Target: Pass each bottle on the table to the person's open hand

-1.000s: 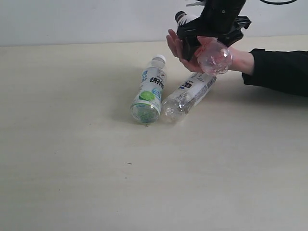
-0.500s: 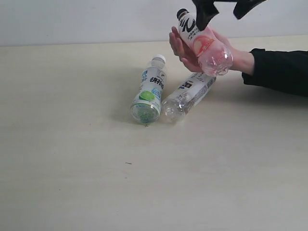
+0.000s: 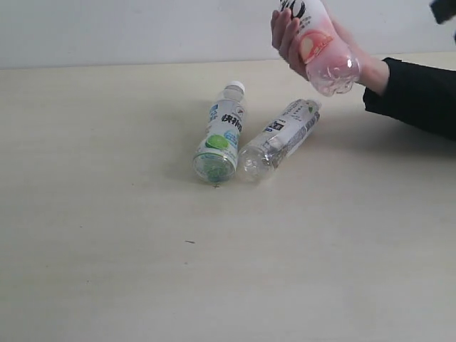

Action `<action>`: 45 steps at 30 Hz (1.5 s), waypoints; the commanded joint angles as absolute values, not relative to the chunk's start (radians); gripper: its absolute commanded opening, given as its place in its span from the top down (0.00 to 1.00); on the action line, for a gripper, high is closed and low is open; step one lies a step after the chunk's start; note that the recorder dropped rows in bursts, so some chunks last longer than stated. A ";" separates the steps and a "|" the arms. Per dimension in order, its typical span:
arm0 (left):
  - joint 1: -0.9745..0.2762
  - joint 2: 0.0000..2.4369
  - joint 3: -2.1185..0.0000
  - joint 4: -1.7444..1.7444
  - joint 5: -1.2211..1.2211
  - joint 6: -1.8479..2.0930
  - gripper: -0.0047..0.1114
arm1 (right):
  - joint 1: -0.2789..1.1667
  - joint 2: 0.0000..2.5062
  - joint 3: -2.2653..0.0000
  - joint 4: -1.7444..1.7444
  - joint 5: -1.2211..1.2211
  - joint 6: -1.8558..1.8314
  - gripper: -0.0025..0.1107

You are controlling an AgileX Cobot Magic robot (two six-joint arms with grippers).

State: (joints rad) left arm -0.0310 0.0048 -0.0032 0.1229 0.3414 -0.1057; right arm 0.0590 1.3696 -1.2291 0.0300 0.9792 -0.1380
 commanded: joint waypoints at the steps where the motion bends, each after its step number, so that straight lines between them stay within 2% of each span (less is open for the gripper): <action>1: -0.032 0.000 0.000 0.126 0.334 -0.109 0.94 | -0.016 1.137 -0.942 0.031 0.753 -0.146 0.98; 12: -0.032 0.000 0.000 0.126 0.334 -0.109 0.94 | -0.016 0.794 -0.589 0.538 0.443 -0.337 0.98; 17: -0.032 0.000 0.000 0.126 0.334 -0.109 0.94 | -0.016 0.734 -0.499 0.635 0.426 -0.338 0.98; 23: -0.032 0.000 0.000 0.126 0.334 -0.109 0.94 | -0.016 0.710 -0.377 0.847 0.337 -0.515 0.98; 35: -0.032 0.000 0.000 0.126 0.334 -0.109 0.94 | -0.016 0.710 -0.315 0.872 0.366 -0.528 0.98; 45: -0.032 0.000 0.000 0.126 0.334 -0.109 0.94 | -0.016 0.671 -0.257 1.047 0.361 -0.776 0.98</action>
